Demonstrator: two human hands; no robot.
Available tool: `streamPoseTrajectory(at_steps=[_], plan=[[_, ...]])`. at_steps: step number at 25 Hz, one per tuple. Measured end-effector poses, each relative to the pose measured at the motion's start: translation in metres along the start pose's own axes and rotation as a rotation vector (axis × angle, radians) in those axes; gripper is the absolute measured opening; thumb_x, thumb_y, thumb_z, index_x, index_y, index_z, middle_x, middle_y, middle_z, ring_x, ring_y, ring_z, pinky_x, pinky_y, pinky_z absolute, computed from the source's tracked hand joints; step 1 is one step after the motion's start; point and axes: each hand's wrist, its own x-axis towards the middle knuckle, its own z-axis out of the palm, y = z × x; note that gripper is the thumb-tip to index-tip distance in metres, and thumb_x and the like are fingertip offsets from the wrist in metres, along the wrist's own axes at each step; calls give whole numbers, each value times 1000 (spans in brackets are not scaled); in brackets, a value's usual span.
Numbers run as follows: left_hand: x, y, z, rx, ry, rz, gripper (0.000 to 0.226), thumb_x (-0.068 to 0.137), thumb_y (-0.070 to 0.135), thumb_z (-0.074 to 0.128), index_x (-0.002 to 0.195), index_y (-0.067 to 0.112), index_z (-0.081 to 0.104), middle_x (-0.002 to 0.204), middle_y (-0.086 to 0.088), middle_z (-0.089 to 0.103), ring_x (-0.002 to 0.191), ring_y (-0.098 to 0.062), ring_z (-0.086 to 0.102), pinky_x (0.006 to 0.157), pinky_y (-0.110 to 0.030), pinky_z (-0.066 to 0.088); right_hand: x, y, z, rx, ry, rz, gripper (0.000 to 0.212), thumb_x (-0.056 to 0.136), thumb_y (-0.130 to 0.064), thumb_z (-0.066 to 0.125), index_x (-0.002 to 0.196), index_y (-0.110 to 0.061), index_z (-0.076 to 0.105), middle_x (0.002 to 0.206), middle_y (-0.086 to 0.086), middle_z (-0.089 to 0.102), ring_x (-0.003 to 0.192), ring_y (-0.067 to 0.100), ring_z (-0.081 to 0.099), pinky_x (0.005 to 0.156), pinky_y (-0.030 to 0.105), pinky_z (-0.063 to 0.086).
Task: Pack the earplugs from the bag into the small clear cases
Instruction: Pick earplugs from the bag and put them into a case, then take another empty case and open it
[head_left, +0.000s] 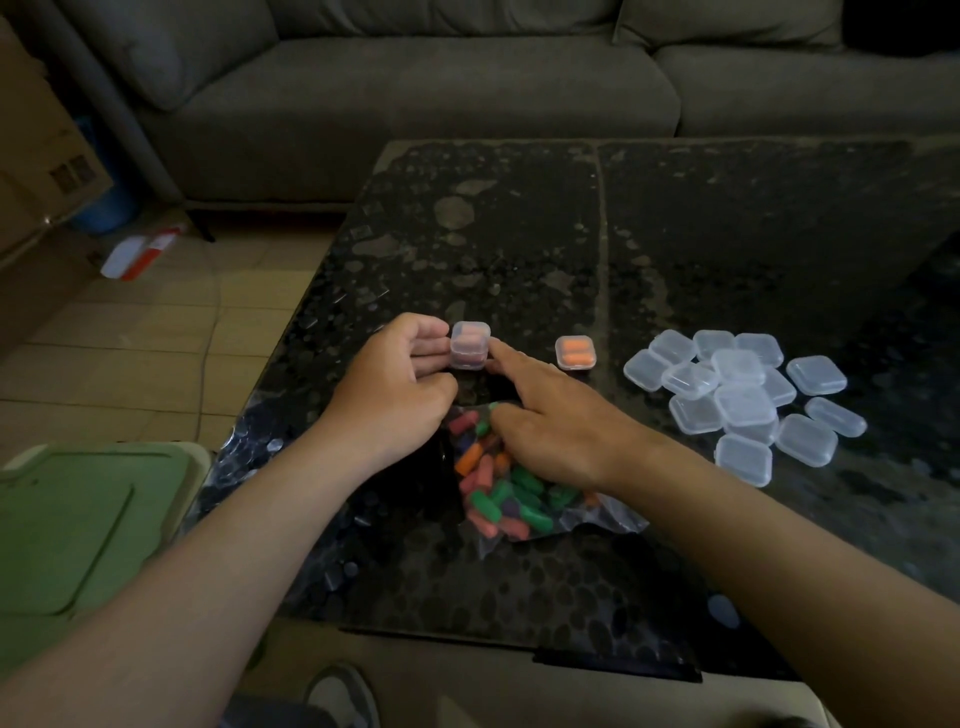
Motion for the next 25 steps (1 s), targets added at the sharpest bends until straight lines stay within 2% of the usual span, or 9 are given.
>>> streamPoseTrajectory(at_steps=[5,7,10,14,16,18,20,22,25], plan=[[-1,1,-2,42,0,-18,49,91,-5,61,136,14,54,123,5,62,115,-7,64,97,-20,50,-2,0,-3,21,10,-12,53,88,-20,46,139,-36,43,120,1,63,107,17,60,97,44,50],[0,3,-3,59,24,-23,49,91,-4,61,137,13,54,126,3,62,118,-9,63,100,-24,50,-3,-1,-5,19,15,-22,55,90,-17,47,142,-33,41,129,2,61,116,18,57,103,42,46],[-4,7,-4,86,121,59,40,90,-3,60,121,22,57,121,4,65,113,-9,65,100,-27,53,-8,-3,-8,13,21,-5,58,95,-16,47,150,-28,35,143,2,53,130,18,49,107,28,38],[-16,15,4,118,150,173,36,90,-1,61,103,32,59,106,11,69,100,-3,69,84,-17,52,-19,-6,-15,-18,79,-35,49,97,-17,47,146,-20,41,129,-2,57,113,11,52,91,24,40],[-20,18,10,136,118,214,36,89,1,62,97,36,62,105,9,72,99,-4,70,85,-22,55,-25,-5,-20,-68,130,-29,53,98,-18,45,151,-16,37,142,4,53,125,15,50,93,18,35],[-20,21,16,138,90,236,30,89,3,63,99,31,67,105,6,73,98,-6,70,86,-26,57,-32,-3,-24,-126,206,-32,53,100,-16,43,153,-15,38,149,6,50,134,17,46,98,15,32],[-22,28,26,166,71,259,24,90,4,65,100,26,68,101,8,71,93,-3,68,83,-15,54,-43,2,-31,-188,290,-36,47,100,-14,44,147,-14,47,144,6,55,130,17,51,104,21,36],[-24,37,38,196,59,314,21,89,5,67,99,23,70,97,10,69,89,1,66,76,-7,49,-56,9,-42,-236,378,-22,39,97,-12,49,134,-14,60,129,6,64,116,19,58,95,22,41],[-26,47,58,211,13,452,16,88,4,70,99,16,73,93,13,65,86,6,65,76,-8,49,-73,21,-65,-319,477,50,27,94,-14,57,119,-18,66,114,0,65,102,14,59,82,18,40]])
